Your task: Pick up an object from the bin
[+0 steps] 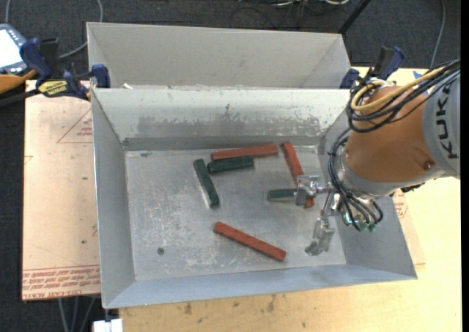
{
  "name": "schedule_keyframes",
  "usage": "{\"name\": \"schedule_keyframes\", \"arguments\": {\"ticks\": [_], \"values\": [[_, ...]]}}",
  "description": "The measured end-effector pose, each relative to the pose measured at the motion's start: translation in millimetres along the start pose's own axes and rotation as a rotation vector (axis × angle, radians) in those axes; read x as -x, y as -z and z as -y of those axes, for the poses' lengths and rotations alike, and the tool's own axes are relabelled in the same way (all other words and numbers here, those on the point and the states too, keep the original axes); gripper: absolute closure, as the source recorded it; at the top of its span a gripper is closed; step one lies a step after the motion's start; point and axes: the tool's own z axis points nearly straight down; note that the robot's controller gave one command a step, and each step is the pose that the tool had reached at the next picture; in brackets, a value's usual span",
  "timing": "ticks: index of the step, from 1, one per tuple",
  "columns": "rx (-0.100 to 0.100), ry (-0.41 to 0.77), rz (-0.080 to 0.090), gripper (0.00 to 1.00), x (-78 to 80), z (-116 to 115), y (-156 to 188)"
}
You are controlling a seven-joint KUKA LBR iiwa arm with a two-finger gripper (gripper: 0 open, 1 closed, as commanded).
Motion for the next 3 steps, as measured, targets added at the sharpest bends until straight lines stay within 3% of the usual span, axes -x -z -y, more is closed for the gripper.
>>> {"name": "schedule_keyframes", "arguments": {"ticks": [1,2,3], "values": [[0.001,-0.286,-0.003,0.00,-0.6,-62.6,-94.6],[0.002,-0.214,0.002,0.00,-12.7,-94.8,-62.5],[0.000,-0.464,0.001,0.00,-7.5,-90.2,-63.5]]}}
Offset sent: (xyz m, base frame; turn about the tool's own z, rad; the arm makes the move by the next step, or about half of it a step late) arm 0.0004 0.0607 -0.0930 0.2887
